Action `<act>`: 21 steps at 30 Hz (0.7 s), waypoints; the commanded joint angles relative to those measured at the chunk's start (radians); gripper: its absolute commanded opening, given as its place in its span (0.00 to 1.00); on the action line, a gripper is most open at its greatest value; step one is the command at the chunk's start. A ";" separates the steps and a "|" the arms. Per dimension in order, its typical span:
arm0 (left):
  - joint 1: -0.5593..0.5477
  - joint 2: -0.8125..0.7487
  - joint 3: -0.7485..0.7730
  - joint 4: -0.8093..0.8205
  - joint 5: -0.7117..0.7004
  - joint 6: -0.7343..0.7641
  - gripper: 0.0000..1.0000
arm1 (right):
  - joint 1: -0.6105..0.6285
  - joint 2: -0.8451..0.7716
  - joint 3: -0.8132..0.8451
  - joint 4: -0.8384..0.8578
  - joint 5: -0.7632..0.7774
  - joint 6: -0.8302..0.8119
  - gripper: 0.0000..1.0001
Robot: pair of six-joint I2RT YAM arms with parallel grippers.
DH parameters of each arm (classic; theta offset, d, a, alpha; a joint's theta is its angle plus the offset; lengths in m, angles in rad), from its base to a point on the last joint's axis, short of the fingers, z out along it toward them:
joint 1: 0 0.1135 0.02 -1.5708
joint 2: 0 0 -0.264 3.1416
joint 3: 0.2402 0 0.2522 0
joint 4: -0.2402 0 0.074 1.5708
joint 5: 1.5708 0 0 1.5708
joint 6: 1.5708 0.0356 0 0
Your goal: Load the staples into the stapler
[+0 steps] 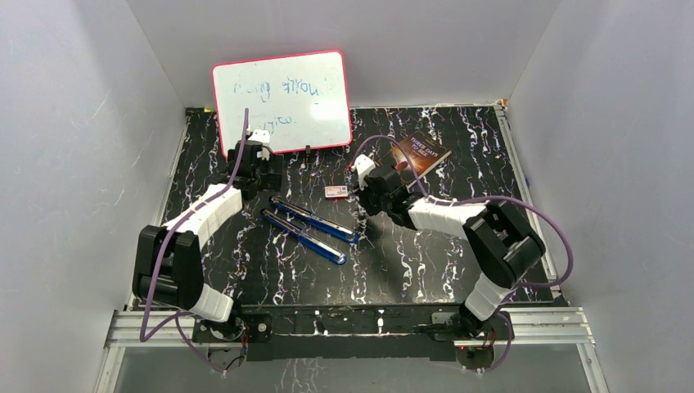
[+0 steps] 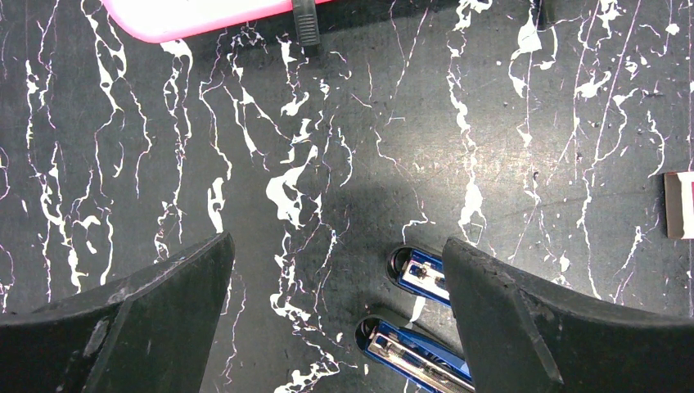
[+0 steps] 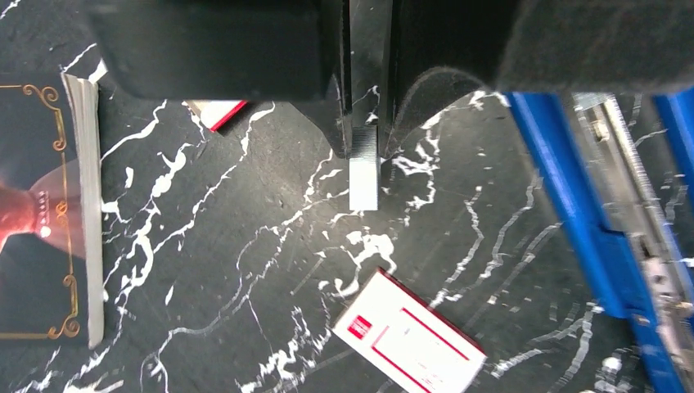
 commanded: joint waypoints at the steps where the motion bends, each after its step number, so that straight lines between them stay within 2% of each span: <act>1: 0.005 -0.057 -0.001 0.011 0.005 -0.002 0.98 | -0.025 0.073 0.010 0.064 0.011 0.055 0.16; 9: 0.004 -0.057 -0.003 0.012 0.004 -0.003 0.98 | -0.032 0.170 0.023 0.157 0.046 0.085 0.17; 12: 0.005 -0.058 -0.003 0.012 0.005 -0.003 0.98 | -0.031 0.175 0.000 0.195 0.055 0.085 0.30; 17: 0.005 -0.058 -0.003 0.012 0.005 -0.003 0.98 | -0.031 0.177 -0.055 0.262 0.055 0.073 0.44; 21: 0.006 -0.058 -0.003 0.012 0.005 -0.002 0.98 | -0.030 0.181 -0.110 0.325 0.045 0.065 0.45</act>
